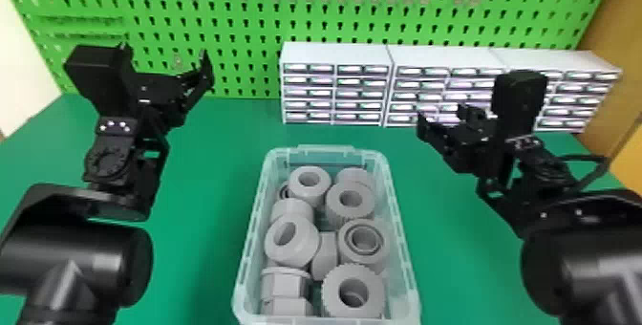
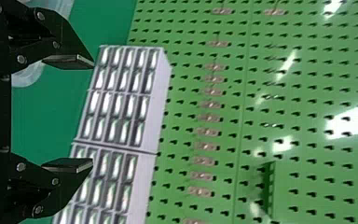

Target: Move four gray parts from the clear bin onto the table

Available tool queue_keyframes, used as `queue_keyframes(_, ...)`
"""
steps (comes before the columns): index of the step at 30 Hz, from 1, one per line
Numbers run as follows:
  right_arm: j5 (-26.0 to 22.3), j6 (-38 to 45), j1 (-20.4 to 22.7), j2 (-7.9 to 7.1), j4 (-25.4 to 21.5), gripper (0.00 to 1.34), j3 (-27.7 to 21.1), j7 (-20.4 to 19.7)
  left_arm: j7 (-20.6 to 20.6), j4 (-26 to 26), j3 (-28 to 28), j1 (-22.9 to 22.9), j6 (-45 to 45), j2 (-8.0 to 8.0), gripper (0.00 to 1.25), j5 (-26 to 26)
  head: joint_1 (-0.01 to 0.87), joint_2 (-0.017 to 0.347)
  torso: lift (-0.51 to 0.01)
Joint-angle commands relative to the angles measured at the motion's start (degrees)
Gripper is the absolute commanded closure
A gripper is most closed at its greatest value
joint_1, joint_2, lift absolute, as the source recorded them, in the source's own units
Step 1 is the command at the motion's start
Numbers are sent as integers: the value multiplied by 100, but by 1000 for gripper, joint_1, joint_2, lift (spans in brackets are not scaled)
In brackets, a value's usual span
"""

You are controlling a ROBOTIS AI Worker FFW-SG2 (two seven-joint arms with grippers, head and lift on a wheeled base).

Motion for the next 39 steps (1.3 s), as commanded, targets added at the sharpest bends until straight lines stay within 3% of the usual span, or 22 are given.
queue_keyframes(1, 170, 326, 29, 19, -83, 512, -115, 2, -11, -2, 12, 40, 48, 4, 105, -13, 678, 34, -50)
queue_keyframes(15, 188, 27, -76, 10, -4, 515, -485, 2, -28, -2, -190, -39, 48, 22, 105, -4, 678, 34, -50)
queue_keyframes(21, -137, -44, -155, 72, 199, 519, -555, 2, -28, -20, -208, 23, 154, 119, 105, 40, 678, 34, -50)
queue_keyframes(28, -243, 449, -445, -78, 234, 516, -309, 2, -28, -20, -164, 40, 259, 110, 105, 14, 678, 34, -50)
queue_keyframes(39, -410, 1433, -1052, -174, 295, 519, 377, 10, -28, -117, -32, 66, 400, 110, 105, -74, 678, 34, -50)
